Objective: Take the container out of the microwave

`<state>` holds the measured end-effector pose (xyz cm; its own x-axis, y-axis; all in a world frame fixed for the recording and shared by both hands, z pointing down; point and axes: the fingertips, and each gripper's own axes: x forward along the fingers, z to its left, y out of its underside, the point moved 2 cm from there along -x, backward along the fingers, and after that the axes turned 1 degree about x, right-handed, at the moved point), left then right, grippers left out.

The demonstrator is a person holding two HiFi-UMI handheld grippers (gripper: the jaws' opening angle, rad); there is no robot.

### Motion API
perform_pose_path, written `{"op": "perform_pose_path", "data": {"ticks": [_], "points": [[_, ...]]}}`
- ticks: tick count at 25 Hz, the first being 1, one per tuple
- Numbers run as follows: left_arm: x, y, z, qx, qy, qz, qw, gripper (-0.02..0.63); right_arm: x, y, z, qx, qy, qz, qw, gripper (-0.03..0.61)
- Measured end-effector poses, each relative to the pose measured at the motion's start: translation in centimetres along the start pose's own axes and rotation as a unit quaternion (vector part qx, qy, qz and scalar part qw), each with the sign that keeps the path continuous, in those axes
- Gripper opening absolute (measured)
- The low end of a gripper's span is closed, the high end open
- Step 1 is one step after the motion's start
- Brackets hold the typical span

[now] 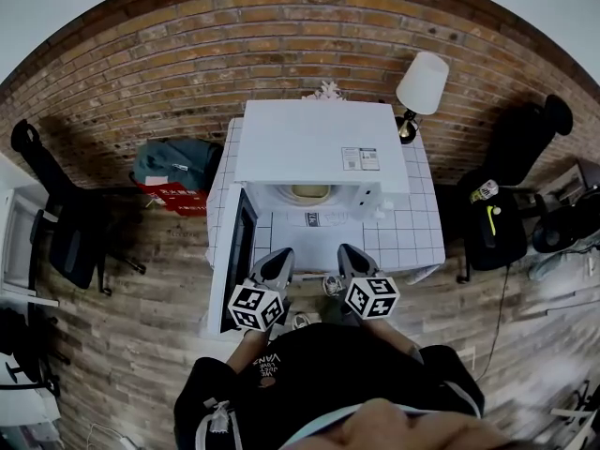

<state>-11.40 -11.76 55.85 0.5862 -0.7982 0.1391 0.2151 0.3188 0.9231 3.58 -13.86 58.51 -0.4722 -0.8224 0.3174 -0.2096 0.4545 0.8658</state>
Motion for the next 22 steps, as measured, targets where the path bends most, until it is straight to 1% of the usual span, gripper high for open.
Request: {"op": "perform_pose_path", "data": {"ticks": [4, 9, 14, 22], "points": [[1.6, -0.8, 0.4, 0.002, -0.001, -0.001, 1.0, 0.011, 1.7, -1.1, -0.5, -0.003, -0.005, 0.0, 1.0, 0.005], [3.6, -0.9, 1.1, 0.005, -0.003, 0.008, 0.9999, 0.011, 3.6, -1.7, -1.2, -0.004, -0.009, 0.002, 1.0, 0.005], [5.4, -1.1, 1.5, 0.005, -0.005, 0.008, 0.9999, 0.011, 4.9, -1.8, -1.9, 0.001, -0.012, 0.007, 1.0, 0.005], [7.5, -1.5, 3.3, 0.009, -0.024, -0.002, 0.9997, 0.011, 7.1, -1.1, -2.7, 0.01, -0.02, 0.019, 1.0, 0.005]]}}
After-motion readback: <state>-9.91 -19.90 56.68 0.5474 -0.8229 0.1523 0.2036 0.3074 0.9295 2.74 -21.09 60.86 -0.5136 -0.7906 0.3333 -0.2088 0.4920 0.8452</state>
